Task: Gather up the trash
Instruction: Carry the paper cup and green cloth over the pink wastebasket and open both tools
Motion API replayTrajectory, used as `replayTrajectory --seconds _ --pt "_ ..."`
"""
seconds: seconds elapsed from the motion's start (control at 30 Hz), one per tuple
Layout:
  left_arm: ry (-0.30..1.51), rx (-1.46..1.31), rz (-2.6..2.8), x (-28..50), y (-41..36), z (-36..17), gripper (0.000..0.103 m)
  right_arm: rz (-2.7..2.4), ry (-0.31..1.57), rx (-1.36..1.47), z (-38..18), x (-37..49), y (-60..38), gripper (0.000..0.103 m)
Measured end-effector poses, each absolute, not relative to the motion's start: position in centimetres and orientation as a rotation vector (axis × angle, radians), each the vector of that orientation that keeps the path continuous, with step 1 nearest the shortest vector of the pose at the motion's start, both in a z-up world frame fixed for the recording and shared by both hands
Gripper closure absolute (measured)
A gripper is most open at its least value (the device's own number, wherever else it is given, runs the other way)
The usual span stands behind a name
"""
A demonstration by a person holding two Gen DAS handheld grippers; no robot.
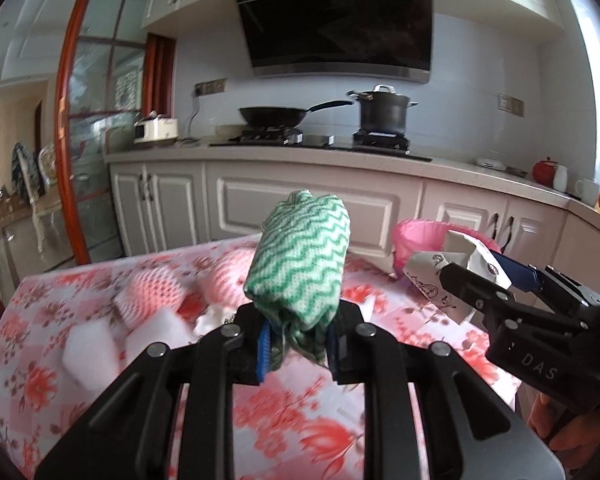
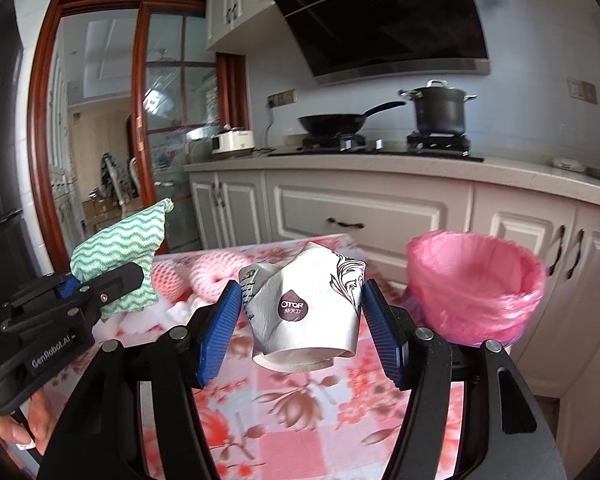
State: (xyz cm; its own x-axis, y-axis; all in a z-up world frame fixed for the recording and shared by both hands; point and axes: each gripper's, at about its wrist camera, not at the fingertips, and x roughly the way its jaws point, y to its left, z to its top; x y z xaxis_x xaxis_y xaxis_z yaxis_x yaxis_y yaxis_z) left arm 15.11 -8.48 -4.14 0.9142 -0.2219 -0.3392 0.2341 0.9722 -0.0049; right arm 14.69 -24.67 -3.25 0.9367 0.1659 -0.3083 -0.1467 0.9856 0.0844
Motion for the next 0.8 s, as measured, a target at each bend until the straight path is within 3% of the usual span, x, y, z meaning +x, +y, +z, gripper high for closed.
replayTrajectory --seconds 0.8 --pt "0.281 0.106 -0.541 28.7 -26.9 -3.0 0.077 -0.122 0.265 0.095 -2.7 21.8 -40.7 0.044"
